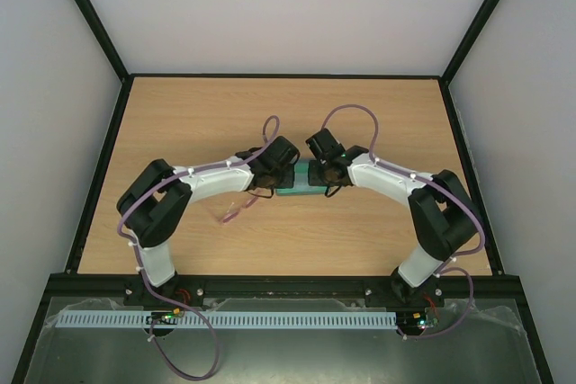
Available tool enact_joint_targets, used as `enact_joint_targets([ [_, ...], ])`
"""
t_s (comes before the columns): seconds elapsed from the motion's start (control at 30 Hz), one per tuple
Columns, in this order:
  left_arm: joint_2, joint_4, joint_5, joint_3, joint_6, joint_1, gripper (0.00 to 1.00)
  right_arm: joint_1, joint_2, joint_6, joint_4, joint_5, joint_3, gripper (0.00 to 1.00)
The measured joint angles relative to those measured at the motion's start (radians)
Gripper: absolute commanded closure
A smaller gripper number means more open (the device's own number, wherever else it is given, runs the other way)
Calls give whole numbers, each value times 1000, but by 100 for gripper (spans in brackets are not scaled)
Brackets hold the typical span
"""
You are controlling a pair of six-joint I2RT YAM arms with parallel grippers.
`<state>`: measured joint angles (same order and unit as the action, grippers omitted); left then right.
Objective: Organize the sunglasses
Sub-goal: Place the glasses cleaning cloth in the sunglasses case.
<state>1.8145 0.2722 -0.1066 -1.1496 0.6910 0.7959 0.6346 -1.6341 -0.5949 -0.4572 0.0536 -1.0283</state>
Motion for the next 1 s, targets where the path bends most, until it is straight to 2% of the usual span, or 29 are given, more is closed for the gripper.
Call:
enact_joint_targets([
  [1.0,30,-45,-3,17,-7,-16,98,-21,-68,31,16,0,-39,99],
])
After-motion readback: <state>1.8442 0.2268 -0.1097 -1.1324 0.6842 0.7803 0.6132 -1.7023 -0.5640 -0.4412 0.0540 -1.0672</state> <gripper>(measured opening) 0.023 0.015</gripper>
